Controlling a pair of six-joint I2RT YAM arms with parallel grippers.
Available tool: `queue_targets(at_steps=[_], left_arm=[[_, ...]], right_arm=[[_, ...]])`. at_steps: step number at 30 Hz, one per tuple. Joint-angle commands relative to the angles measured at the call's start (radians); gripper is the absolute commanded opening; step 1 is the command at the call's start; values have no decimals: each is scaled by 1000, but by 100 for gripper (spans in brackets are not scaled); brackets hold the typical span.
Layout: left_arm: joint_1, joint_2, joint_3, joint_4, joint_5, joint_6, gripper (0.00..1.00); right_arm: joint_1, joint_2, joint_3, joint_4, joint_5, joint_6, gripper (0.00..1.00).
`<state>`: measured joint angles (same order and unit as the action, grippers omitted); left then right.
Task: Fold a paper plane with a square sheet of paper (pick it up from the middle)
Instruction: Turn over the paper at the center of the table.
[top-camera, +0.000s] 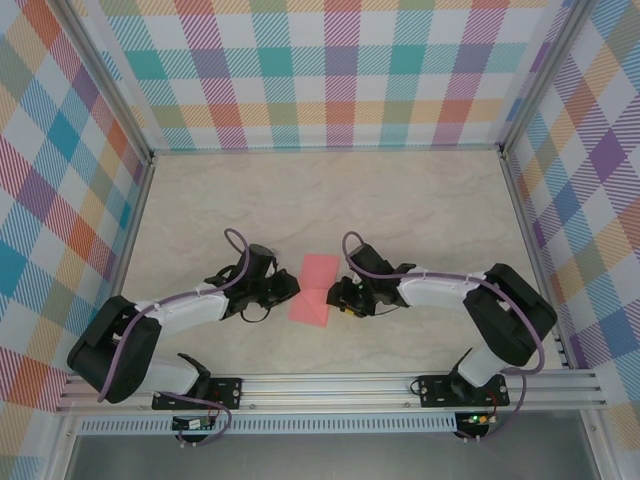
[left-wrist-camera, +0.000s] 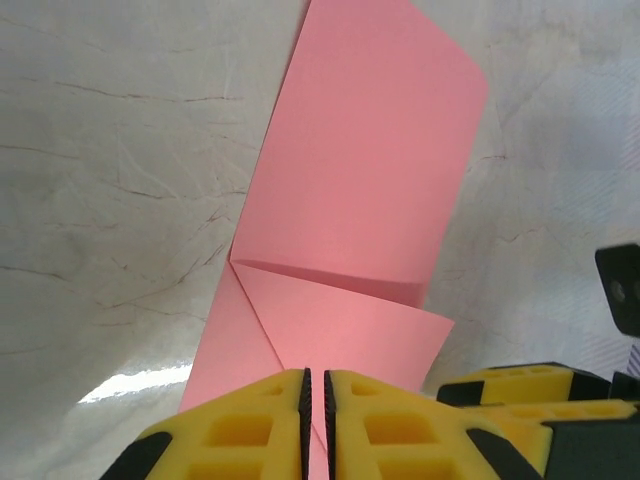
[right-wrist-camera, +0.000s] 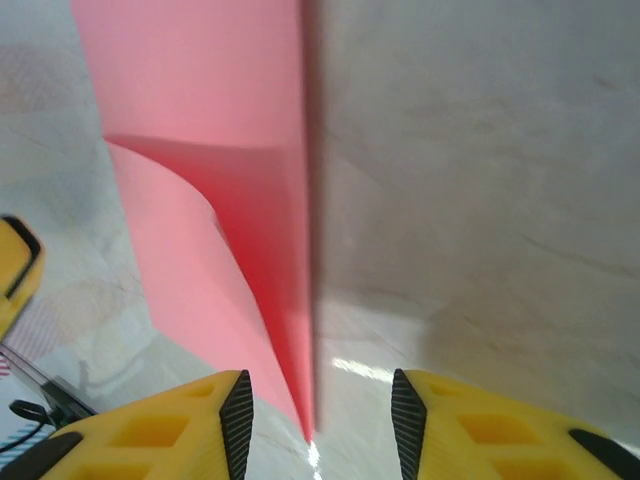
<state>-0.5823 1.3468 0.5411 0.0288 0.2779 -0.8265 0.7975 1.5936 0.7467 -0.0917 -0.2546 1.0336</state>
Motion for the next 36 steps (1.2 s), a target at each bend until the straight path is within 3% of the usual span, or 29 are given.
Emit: queue_targets(at_steps=[1, 10, 17, 36], left_arm=[[-5, 22, 40, -51, 7, 42, 14], [-6, 138, 121, -47, 57, 81, 13], [-6, 204, 142, -36, 72, 81, 12], [-6, 271, 135, -6, 90, 82, 11]], right_arm=[[-1, 46, 47, 69, -12, 44, 42], [-1, 93, 63, 68, 20, 75, 41], [-1, 113, 66, 110, -6, 69, 33], [-1, 110, 51, 138, -5, 71, 29]])
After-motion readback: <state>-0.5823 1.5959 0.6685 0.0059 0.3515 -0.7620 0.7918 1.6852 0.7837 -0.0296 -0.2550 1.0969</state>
